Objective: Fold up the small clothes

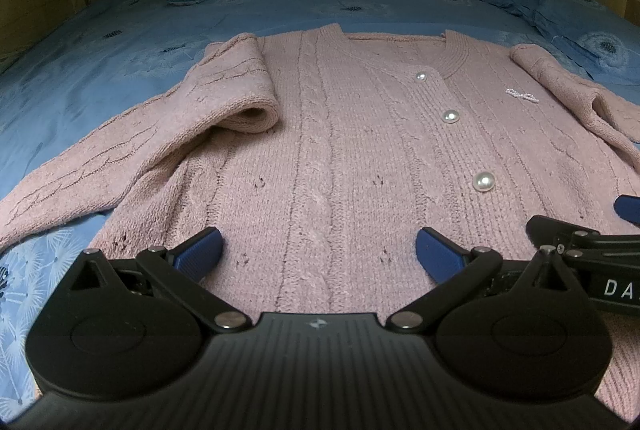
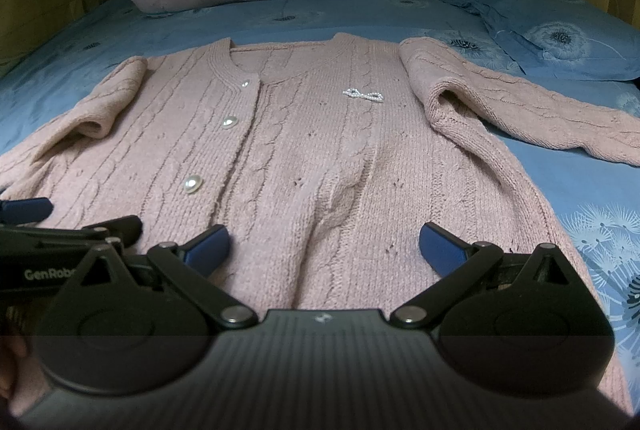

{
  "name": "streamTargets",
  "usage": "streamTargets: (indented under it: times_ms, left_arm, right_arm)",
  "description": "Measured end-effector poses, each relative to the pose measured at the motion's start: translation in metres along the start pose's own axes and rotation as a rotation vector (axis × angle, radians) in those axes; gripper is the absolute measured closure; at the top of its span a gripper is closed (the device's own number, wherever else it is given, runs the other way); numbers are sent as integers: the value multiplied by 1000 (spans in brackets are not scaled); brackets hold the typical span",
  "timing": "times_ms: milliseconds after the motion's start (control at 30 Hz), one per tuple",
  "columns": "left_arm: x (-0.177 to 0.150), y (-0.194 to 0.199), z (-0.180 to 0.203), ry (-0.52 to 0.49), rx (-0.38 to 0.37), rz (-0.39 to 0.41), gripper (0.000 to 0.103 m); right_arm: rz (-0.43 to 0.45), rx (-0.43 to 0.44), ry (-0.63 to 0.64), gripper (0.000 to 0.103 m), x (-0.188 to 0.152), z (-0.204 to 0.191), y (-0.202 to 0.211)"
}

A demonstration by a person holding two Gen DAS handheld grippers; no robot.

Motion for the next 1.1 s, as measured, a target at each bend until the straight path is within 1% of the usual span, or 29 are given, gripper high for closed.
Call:
streamTargets:
  times_ms: [867,967,1100]
  left_arm:
    - [1,-2,1,-8,6,-1,0]
    - [1,-1,0,-4,-1,0,0]
    - [6,1,-3,-13,-21,-20,0]
  right_arm:
    - [-4,4,-4,0,-1,1,-1]
    - [-8,10,-12,0,0,2,-3]
    - [-20,21,-16,0,0,3,-5]
Point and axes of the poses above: each gripper's, at about its wrist camera, not at the fingertips, and y roughly against the way its jaws point, z to its right, x to its top, the point moved 2 cm from there along -y, roughly the way its jaws point, and after that the axes turned 2 degrees about -z, right-handed, at the moved point
